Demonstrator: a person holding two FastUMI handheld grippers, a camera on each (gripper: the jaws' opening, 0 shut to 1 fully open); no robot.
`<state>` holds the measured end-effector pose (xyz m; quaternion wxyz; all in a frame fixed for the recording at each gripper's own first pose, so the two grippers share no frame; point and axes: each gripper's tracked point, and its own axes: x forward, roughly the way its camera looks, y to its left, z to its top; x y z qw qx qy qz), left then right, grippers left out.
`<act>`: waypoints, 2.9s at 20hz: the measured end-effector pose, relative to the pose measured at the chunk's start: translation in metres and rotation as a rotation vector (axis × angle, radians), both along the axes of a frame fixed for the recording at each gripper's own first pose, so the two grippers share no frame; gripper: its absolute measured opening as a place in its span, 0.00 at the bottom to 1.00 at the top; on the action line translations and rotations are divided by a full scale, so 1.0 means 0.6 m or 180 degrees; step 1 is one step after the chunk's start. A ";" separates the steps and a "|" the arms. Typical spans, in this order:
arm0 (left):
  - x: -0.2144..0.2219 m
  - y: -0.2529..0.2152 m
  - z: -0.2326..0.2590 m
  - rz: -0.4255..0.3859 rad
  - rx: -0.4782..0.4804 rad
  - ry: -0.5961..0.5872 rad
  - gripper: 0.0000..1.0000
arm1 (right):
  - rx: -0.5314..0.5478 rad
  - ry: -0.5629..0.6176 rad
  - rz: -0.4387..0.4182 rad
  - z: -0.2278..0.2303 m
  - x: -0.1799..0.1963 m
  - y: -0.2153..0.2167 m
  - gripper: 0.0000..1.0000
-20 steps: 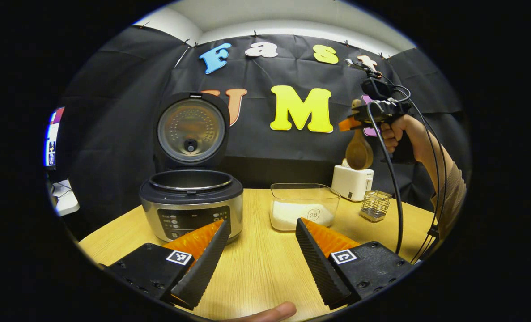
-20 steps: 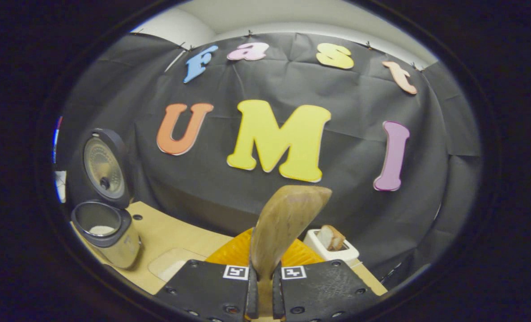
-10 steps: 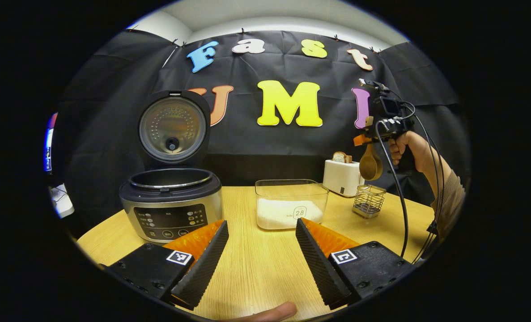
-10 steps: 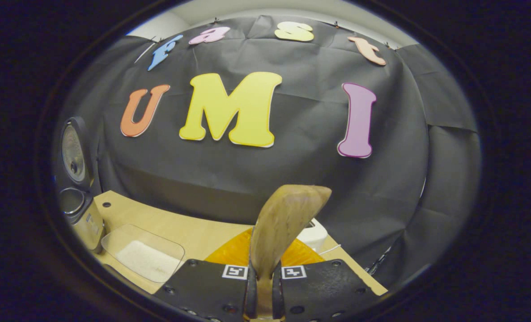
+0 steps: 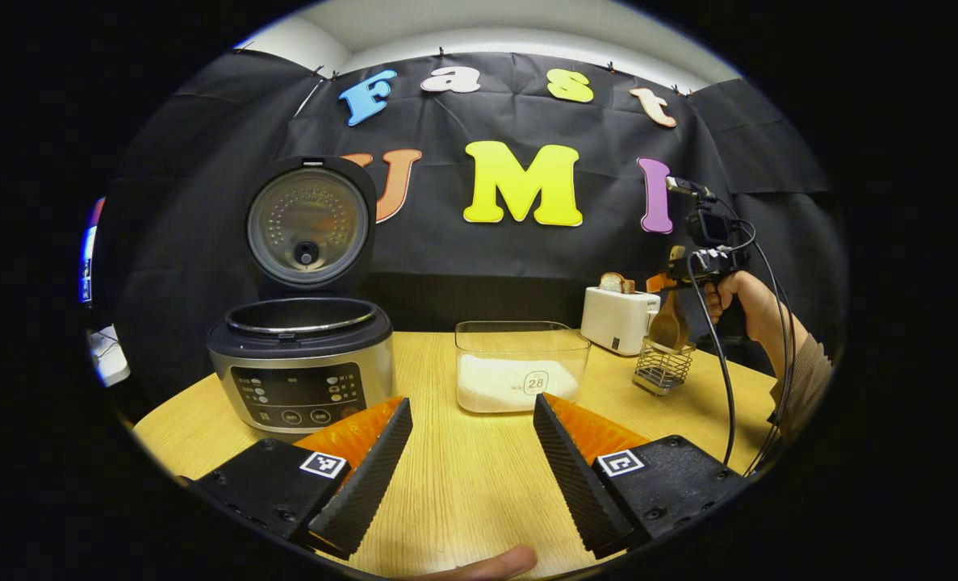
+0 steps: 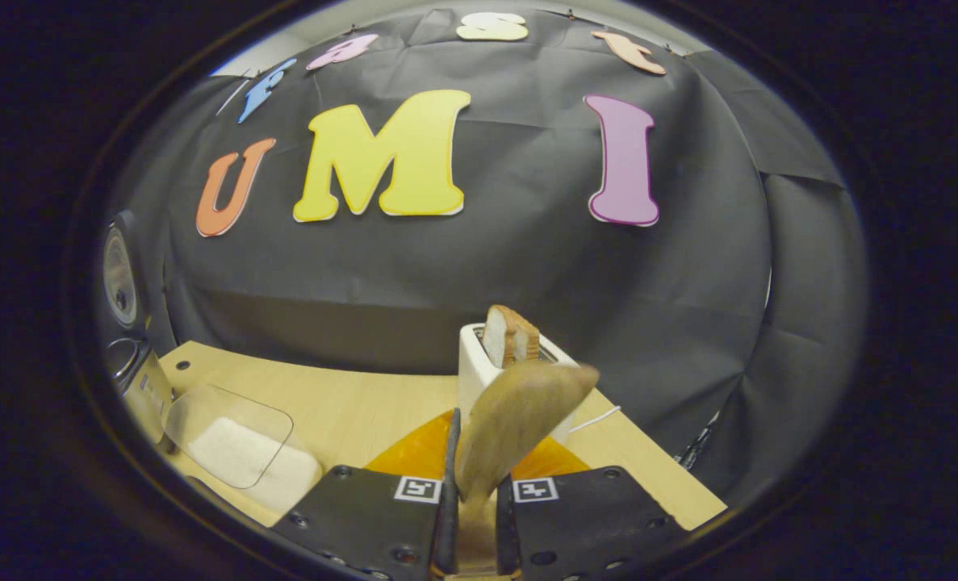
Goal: Close the left gripper, press the button to open the rice cooker; take a wooden spoon from the chopstick holder with the right hand, scoop a spoonful of rice and pour it into the rice cooker, then put the wooden spoon back into the chopstick holder.
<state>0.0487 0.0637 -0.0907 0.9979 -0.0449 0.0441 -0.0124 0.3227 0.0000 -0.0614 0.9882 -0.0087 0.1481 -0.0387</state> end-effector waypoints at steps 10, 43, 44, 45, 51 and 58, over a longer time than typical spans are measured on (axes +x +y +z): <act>0.004 0.007 0.000 0.0048 -0.0009 0.0022 0.96 | -0.0022 0.0124 -0.0313 -0.012 0.001 -0.051 0.52; 0.141 0.307 0.345 0.1062 0.0199 -0.0349 0.96 | 0.0064 -0.0238 0.0416 0.098 -0.190 0.089 0.96; 0.147 0.319 0.360 0.1079 0.0145 -0.0336 0.96 | 0.0075 -0.0256 0.0464 0.104 -0.195 0.097 0.96; 0.154 0.333 0.378 0.1092 0.0094 -0.0349 0.96 | 0.0084 -0.0278 0.0508 0.109 -0.200 0.106 0.96; 0.202 0.406 0.455 0.1238 0.0026 -0.0361 0.96 | 0.0159 -0.0410 0.0650 0.138 -0.231 0.126 0.96; 0.287 0.486 0.476 0.1392 0.0104 -0.0073 1.00 | 0.0064 -0.0413 0.0726 0.139 -0.243 0.131 0.96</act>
